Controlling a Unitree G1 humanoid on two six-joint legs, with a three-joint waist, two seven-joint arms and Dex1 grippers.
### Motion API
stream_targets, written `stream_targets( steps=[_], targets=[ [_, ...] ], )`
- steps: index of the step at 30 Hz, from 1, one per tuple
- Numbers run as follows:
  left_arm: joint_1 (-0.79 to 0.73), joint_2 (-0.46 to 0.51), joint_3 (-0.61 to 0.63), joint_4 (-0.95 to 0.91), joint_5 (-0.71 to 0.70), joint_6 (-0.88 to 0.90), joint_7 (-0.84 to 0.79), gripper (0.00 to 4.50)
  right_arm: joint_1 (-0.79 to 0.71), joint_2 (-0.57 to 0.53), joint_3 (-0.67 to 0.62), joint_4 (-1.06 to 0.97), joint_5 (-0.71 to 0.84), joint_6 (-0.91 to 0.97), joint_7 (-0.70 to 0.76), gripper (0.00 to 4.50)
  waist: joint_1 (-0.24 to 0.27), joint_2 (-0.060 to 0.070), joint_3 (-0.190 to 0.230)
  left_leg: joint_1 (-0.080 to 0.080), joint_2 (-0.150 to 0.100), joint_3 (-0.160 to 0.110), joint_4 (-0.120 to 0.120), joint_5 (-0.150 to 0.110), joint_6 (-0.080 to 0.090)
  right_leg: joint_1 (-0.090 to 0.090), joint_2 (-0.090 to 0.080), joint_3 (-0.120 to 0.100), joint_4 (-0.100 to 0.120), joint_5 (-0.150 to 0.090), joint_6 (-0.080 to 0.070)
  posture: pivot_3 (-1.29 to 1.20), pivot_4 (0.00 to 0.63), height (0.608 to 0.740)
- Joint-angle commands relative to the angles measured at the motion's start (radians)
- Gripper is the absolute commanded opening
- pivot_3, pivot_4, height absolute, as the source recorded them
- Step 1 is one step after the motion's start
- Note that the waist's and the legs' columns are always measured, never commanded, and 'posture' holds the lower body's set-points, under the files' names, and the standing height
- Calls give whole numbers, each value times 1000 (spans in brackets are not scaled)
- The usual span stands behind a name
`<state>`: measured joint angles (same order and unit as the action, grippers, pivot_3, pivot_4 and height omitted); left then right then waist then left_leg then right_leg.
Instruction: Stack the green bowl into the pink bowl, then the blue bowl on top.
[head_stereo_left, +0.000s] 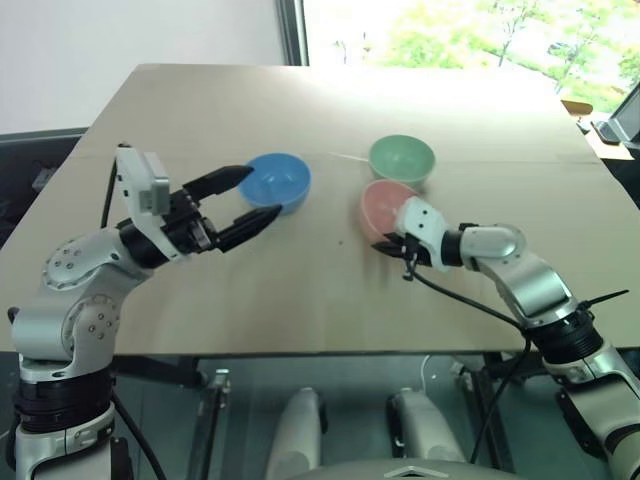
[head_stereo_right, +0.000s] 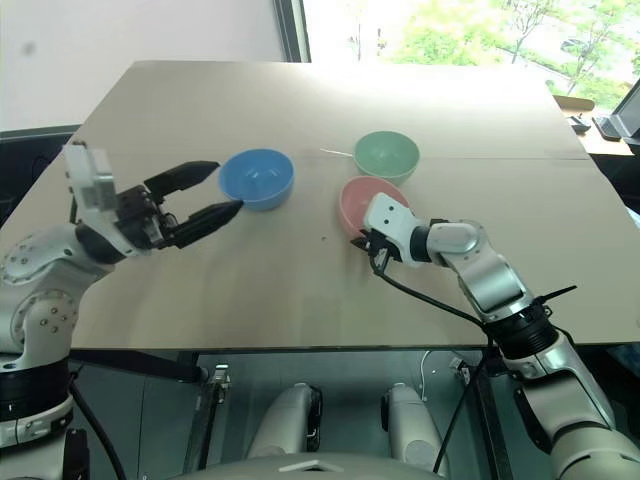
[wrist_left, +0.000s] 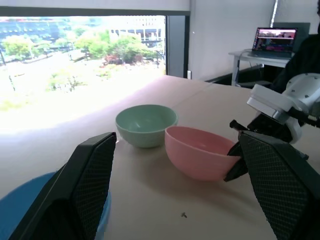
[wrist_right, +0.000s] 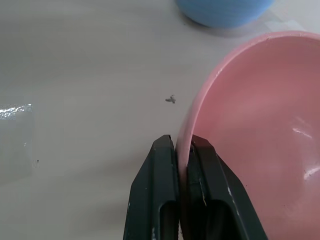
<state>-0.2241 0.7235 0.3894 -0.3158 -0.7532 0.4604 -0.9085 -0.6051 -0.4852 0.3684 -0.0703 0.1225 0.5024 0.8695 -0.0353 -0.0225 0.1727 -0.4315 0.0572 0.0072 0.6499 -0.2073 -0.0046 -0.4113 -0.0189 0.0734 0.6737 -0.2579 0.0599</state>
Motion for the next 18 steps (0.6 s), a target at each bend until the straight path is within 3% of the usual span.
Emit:
stream_targets(
  steps=[1,3,5,8,11,13,18],
  targets=[
    [34,1,29,-49,-15,-12,10,4146,-27,-2,-1,-29,12,6,43,1338,-1,0,0,0,0,0,0,0,0,0,0,0,0,0,0,0,150,740],
    [49,-2,31,-64,-17,-12,20,4146,-24,-9,-6,-55,17,17,55,2251,0,0,0,0,0,0,0,0,0,0,0,0,0,0,0,0,150,740],
    [68,-2,32,-80,-15,-15,25,4146,-37,-22,-63,-111,65,70,65,2780,0,0,0,0,0,0,0,0,0,0,0,0,0,0,0,0,150,740],
    [80,-3,35,-96,-23,-14,33,4146,-79,-37,-175,-138,152,116,78,2780,0,0,0,0,0,0,0,0,0,0,0,0,0,0,0,0,150,740],
    [78,-5,30,-106,-33,-12,41,4146,-137,-82,-228,-50,138,36,84,2780,1,0,0,0,0,0,0,0,0,0,0,0,1,0,0,0,150,740],
    [73,-6,22,-107,-32,-13,47,4146,-180,-115,-228,67,75,-70,75,2780,0,0,0,1,0,0,0,0,0,0,0,0,1,0,0,0,150,740],
    [52,-13,-2,-106,-30,-15,58,4146,-322,-157,-103,567,-187,-530,28,2780,-4,0,0,0,0,1,0,0,0,0,0,1,0,0,0,0,150,740]
  ],
)
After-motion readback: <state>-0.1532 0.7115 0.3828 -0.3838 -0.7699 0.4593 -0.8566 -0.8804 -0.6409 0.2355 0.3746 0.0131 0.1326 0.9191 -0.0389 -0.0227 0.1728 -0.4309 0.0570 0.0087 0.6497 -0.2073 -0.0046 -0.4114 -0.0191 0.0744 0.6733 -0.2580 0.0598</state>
